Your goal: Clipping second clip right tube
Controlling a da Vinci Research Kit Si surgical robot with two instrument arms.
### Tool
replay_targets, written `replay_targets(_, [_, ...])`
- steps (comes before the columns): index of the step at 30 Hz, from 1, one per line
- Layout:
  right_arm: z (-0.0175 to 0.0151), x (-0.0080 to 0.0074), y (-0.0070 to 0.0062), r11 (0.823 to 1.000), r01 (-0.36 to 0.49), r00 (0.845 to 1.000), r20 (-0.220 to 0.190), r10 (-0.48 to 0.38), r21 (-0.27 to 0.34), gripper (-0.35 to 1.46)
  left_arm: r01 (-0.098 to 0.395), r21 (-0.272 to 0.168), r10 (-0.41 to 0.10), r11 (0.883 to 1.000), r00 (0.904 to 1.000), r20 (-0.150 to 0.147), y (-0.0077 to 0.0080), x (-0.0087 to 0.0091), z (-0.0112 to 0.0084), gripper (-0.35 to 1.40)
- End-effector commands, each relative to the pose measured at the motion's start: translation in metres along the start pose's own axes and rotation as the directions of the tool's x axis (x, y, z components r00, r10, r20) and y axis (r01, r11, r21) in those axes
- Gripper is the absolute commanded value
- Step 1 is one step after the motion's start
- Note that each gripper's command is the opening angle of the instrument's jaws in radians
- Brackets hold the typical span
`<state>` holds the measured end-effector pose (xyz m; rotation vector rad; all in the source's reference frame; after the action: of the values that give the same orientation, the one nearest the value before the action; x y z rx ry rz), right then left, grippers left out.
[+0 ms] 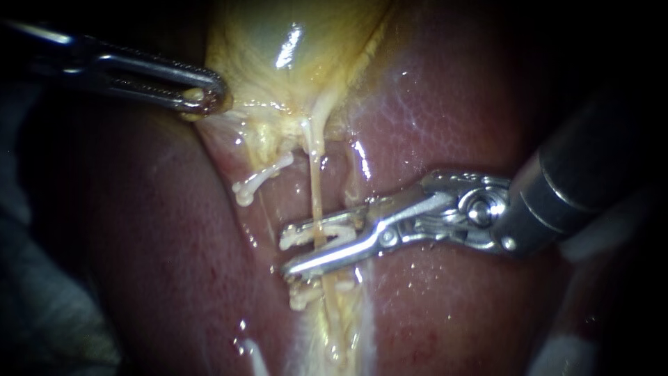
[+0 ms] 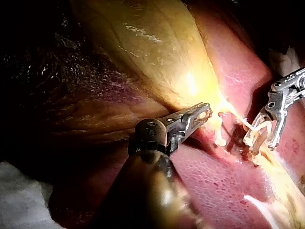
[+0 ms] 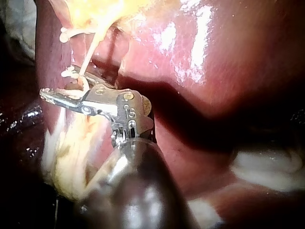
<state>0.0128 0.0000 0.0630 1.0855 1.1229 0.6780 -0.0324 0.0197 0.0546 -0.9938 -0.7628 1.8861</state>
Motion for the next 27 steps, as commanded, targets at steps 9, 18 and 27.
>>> replay_targets(9, [-0.0006, 0.0001, -0.0002, 1.0, 0.0, 1.0, 0.004, 0.0, 0.003, -0.06, 0.0, 0.0, 0.0, 1.0, 1.0, 0.0, 0.0, 0.0, 0.0001, -0.35])
replay_targets(18, [-0.0013, 0.0006, -0.0007, 0.999, -0.045, 0.999, 0.003, 0.045, 0.011, -0.35, 0.0, 0.0, 0.0, 1.0, 1.0, 0.0, 0.0, 0.0, 0.0001, -0.35])
replay_targets(27, [-0.0011, 0.0006, -0.0011, 0.998, -0.056, 0.998, 0.003, 0.056, 0.013, -0.35, 0.0, 0.0, 0.0, 1.0, 1.0, 0.0, 0.0, 0.0, 0.0001, -0.35])
